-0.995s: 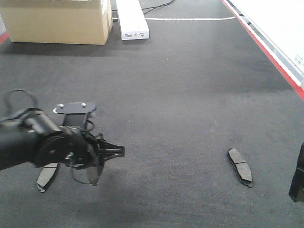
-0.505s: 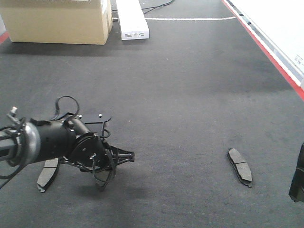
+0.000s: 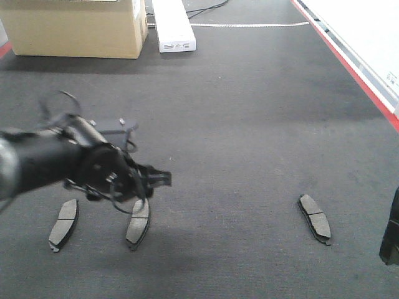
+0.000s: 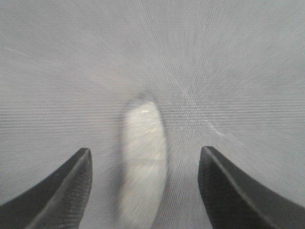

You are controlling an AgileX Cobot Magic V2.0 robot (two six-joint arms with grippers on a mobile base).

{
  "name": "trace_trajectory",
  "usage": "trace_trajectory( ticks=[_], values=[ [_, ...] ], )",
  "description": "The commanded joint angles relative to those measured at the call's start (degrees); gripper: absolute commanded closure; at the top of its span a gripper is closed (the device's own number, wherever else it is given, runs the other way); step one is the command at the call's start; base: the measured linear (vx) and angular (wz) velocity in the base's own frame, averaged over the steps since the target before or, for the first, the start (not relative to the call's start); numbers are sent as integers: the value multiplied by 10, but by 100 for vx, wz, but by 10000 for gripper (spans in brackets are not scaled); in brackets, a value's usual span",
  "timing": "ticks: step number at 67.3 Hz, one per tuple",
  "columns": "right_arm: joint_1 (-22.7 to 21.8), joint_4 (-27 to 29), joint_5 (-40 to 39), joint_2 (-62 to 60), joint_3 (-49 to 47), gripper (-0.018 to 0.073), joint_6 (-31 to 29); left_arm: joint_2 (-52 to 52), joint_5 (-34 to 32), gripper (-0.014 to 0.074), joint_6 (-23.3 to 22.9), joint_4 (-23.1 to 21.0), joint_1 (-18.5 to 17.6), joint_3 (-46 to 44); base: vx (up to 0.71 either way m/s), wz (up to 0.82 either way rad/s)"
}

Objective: Move and align brake pads A on conveyor
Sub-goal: 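Lower the left gripper and set its brake pad beside the placed pad, then open the left gripper and raise it away from the belt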

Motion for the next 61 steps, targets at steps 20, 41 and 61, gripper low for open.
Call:
trace_trajectory(
  ticks=[20,41,61],
  values=[
    [-2,-11,-57,3,-18,566,-3,-258,47,126,63,19,-2,39,0,0],
    [-2,-11,-57,3,-18,566,-3,-490,28,126,123,19,-2,199,0,0],
    [-2,-11,-57,3,-18,566,-3,-727,28,126,140,-8,-2,325,0,0]
  ],
)
